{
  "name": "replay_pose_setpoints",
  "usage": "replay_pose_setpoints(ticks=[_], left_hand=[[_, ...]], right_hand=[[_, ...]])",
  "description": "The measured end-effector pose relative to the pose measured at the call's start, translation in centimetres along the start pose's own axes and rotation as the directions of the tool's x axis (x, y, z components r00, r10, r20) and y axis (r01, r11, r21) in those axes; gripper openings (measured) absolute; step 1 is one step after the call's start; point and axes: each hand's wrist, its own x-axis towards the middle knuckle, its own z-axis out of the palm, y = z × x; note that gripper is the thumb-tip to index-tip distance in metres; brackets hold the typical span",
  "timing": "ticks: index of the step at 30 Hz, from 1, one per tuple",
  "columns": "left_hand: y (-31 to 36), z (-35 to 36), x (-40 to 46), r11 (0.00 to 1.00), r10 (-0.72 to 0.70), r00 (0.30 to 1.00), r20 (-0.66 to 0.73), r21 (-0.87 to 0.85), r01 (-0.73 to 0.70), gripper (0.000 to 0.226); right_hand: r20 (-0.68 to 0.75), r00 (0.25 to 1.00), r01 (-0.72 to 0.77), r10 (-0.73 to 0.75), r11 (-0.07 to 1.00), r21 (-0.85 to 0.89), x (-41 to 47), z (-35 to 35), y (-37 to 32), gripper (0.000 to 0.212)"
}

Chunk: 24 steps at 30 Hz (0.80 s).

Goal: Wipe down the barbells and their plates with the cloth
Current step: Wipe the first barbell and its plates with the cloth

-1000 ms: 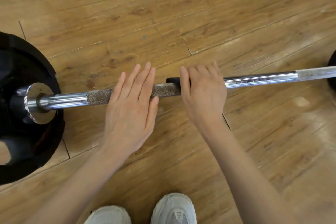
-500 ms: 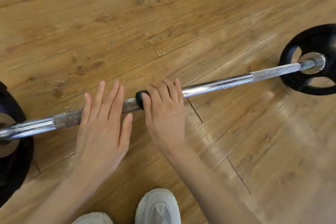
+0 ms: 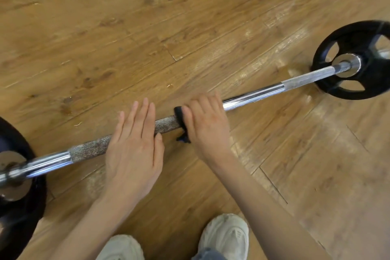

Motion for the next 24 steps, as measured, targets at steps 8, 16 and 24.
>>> replay_pose_setpoints(ticks=[8, 16, 24], left_hand=[[0.2, 0.2, 0.1, 0.999, -0.013, 1.000, 0.005, 0.035, 0.013, 0.059], [-0.9, 0.0, 2.2, 0.995, -0.068, 0.998, 0.007, 0.070, 0.068, 0.055], [-1.2, -1.1, 6.3, 0.980, -0.189, 0.980, 0.058, 0.076, 0.184, 0.053]], right_hand=[[-0.035, 0.996, 0.084, -0.082, 0.995, 0.048, -0.6, 0.3, 0.1, 0.043], [-0.059, 0.995, 0.089, -0.081, 0.986, 0.144, 0.7, 2.2, -2.4, 0.036], [-0.090, 0.993, 0.091, -0.082, 0.991, 0.096, 3.1, 3.0, 0.1, 0.038]])
